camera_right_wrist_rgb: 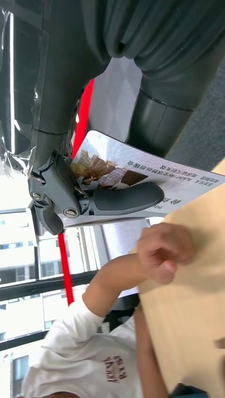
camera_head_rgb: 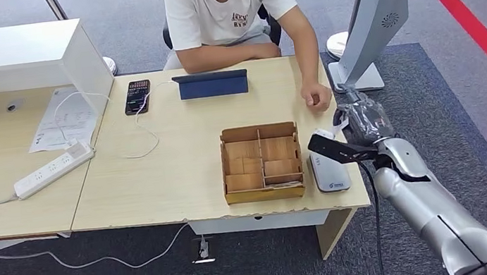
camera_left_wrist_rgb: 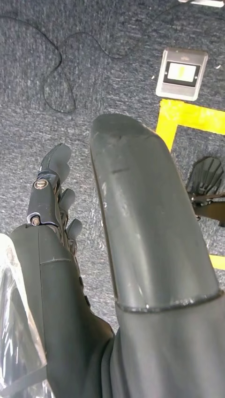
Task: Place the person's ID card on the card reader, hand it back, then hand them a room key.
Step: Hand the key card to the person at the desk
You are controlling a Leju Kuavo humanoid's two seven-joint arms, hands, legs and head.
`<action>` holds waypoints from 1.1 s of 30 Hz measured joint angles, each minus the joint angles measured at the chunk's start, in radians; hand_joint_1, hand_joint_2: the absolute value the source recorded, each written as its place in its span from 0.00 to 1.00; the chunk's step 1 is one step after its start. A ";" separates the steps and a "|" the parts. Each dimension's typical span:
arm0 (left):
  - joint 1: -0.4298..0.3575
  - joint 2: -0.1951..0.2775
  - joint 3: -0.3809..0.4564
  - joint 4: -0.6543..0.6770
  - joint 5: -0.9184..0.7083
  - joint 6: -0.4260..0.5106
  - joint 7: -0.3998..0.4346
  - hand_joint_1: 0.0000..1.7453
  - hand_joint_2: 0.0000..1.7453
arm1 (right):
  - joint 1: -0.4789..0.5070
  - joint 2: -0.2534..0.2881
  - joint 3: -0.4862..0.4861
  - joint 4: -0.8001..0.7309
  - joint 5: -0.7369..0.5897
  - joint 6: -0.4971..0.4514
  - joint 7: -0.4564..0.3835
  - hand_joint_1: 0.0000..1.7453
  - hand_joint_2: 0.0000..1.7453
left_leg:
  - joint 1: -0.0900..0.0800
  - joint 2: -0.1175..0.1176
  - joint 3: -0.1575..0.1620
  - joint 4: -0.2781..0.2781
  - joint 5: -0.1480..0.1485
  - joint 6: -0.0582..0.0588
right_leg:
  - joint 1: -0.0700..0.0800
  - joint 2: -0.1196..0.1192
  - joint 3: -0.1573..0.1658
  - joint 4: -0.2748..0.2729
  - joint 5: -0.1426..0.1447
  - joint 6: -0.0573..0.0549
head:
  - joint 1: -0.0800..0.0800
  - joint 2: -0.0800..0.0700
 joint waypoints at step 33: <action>-0.016 0.021 -0.006 -0.020 -0.082 -0.016 -0.073 0.00 0.00 | -0.242 0.138 0.025 0.035 0.141 0.120 -0.017 0.01 1.00 | 0.000 -0.001 -0.002 0.000 0.000 0.000 | 0.000 0.000 -0.002 0.001 0.000 0.000 | 0.000 0.000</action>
